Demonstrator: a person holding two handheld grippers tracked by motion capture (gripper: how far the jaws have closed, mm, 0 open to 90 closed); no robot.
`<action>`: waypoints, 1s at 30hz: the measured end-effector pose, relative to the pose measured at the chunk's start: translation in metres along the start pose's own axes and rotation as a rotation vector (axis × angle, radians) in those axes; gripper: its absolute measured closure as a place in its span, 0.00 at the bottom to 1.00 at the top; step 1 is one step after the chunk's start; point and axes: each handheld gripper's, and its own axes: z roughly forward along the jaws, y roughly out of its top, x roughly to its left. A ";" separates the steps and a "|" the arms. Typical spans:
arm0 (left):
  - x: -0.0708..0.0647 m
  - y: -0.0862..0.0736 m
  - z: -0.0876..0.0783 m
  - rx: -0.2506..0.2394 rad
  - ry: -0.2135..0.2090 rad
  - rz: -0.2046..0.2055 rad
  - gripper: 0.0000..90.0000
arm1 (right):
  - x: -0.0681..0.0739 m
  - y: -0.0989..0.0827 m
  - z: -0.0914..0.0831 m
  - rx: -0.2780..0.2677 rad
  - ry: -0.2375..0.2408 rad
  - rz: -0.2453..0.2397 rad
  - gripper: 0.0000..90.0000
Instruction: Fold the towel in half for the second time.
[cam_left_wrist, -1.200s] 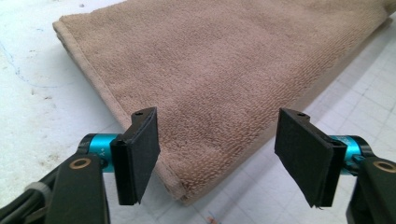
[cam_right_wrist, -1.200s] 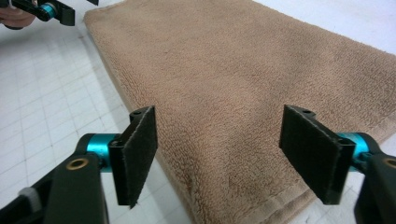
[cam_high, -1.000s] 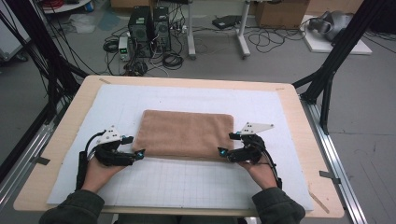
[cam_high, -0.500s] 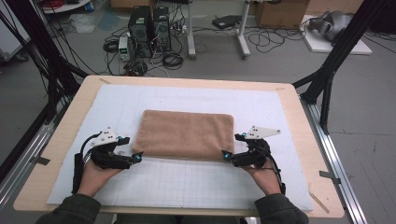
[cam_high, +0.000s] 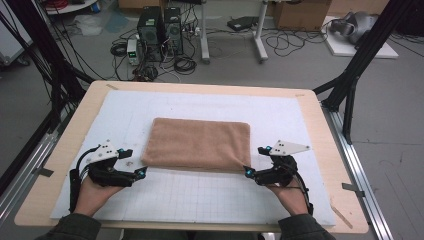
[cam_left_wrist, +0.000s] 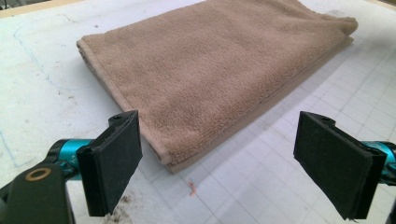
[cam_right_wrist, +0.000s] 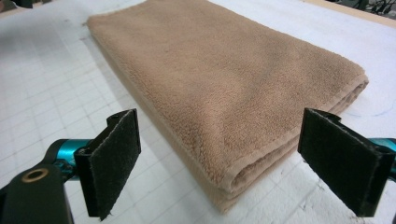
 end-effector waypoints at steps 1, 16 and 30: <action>-0.001 -0.001 -0.002 0.001 0.002 0.000 0.17 | 0.000 0.000 -0.002 -0.003 -0.002 0.002 0.14; -0.011 -0.013 -0.023 -0.003 0.018 -0.008 0.17 | 0.003 -0.021 -0.034 -0.006 -0.042 0.010 0.14; -0.021 -0.027 -0.036 0.001 0.028 -0.014 0.17 | 0.008 -0.038 -0.048 -0.023 -0.021 0.049 0.14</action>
